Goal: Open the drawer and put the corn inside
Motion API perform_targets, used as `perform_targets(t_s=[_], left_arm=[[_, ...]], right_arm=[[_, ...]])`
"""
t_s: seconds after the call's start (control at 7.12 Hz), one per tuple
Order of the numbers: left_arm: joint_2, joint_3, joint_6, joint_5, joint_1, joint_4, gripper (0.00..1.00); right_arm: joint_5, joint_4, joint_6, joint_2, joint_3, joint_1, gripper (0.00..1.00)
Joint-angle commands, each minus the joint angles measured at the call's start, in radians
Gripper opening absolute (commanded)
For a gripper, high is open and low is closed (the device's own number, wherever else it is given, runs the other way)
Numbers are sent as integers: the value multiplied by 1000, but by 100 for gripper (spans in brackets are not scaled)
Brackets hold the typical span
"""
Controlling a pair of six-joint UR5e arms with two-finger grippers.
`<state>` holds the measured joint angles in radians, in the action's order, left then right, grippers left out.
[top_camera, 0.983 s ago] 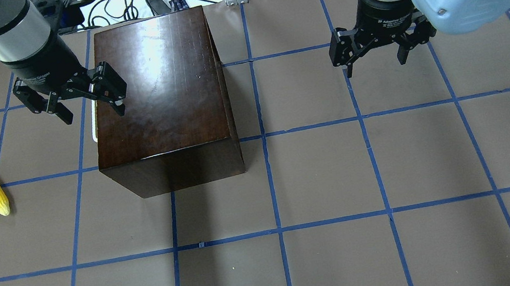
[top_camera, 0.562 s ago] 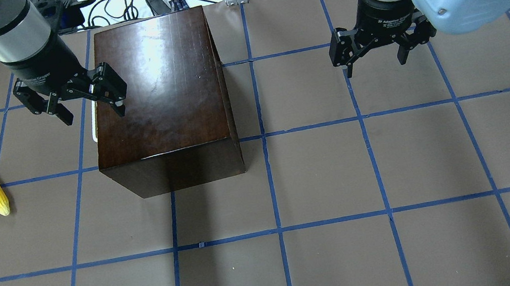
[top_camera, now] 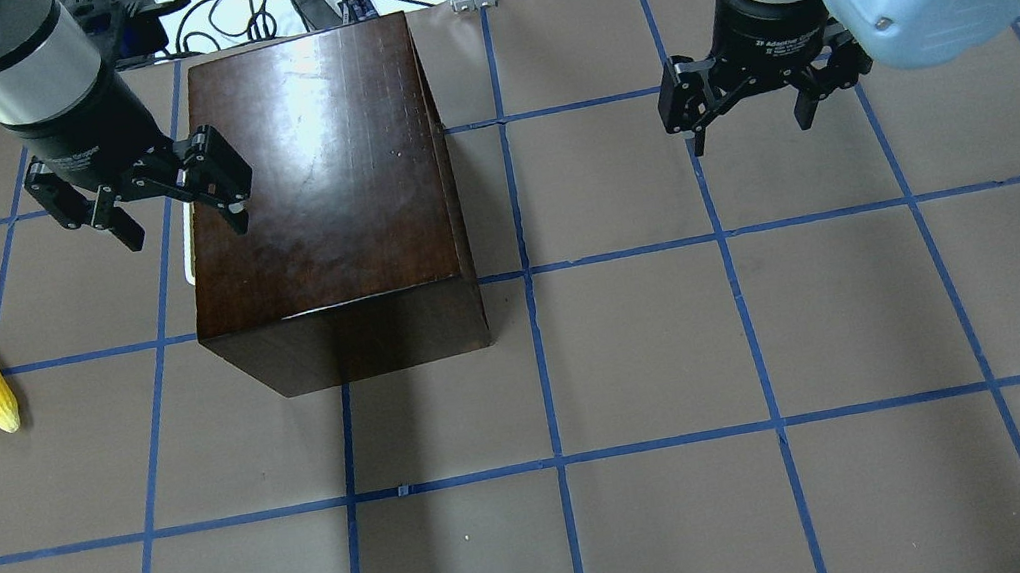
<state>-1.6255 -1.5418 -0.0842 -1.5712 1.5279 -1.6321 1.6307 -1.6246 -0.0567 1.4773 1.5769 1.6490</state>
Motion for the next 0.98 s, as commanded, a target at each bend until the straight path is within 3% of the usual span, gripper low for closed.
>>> perform_targets(t_s=[0.0,0.84], left_arm=[[3,2,0,7,-2,-2,100],[6,17,0,2,-56,-5,100]], right_arm=[[0,-1,0,0,0,0,100],[0,0,0,1,0,0,100]])
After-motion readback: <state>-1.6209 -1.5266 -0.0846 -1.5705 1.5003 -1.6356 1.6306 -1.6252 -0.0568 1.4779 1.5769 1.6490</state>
